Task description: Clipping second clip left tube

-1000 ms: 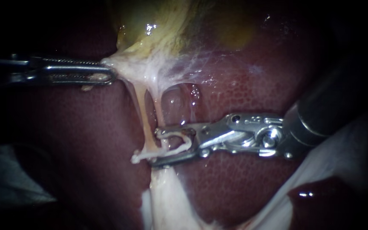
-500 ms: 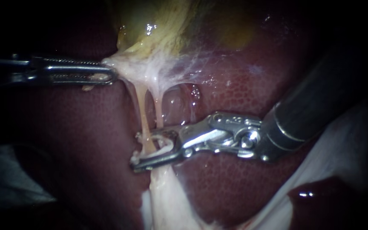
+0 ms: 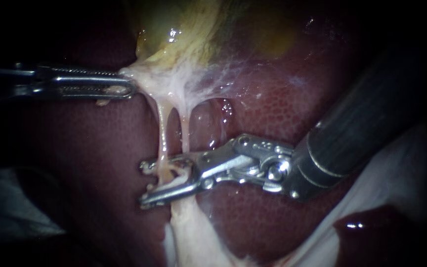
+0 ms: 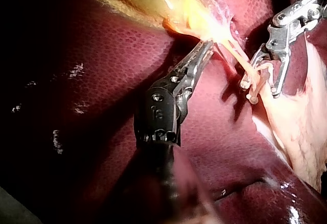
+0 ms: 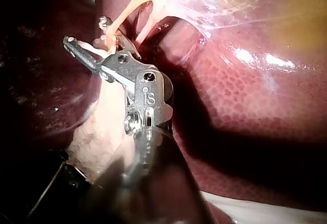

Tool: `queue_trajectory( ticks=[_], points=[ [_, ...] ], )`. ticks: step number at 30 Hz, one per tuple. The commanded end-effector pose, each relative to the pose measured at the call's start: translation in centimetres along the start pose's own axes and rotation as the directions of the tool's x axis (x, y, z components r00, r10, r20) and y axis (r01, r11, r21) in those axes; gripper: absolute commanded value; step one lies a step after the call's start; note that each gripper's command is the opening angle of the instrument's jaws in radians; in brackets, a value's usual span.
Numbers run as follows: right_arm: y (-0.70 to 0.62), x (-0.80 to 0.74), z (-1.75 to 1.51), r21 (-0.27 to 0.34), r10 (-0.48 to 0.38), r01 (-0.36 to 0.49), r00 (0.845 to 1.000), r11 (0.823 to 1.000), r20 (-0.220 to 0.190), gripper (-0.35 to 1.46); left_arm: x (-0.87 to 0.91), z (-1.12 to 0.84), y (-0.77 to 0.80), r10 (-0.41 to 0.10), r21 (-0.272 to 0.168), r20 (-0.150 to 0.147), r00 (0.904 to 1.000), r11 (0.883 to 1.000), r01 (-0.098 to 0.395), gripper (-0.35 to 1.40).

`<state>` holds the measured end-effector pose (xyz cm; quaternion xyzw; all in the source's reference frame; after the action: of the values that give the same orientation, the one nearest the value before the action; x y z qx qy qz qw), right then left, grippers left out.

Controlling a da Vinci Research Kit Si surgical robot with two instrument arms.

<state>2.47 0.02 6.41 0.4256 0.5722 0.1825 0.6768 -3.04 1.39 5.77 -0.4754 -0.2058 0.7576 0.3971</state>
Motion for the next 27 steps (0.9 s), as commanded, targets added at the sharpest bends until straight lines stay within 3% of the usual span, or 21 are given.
queue_trajectory(
  ticks=[1,5,16,19,27],
  points=[
    [-0.03,0.02,0.00,0.002,0.000,0.000,1.000,1.000,0.001,0.44,0.00,0.00,0.00,0.000,0.000,0.000,1.0000,1.000,0.000,-0.35],
    [-0.10,0.06,-0.01,0.016,-0.001,0.001,1.000,1.000,0.004,0.34,0.00,0.00,0.00,0.000,0.000,0.000,1.0000,1.000,0.000,-0.35],
    [-0.14,0.06,-0.10,0.043,0.047,-0.048,0.999,0.998,0.014,-0.33,0.00,0.00,0.00,0.000,0.000,0.000,1.0000,1.000,0.000,-0.35],
    [-0.16,0.05,-0.13,0.029,0.088,-0.088,0.996,0.996,0.010,-0.35,0.00,0.00,0.00,0.000,0.000,0.000,1.0000,1.000,0.000,-0.35],
    [-0.15,0.04,-0.16,0.020,0.088,-0.088,0.996,0.996,0.006,-0.35,0.01,0.01,0.00,-0.001,0.001,0.000,1.0000,1.000,0.001,-0.35]
  ],
)
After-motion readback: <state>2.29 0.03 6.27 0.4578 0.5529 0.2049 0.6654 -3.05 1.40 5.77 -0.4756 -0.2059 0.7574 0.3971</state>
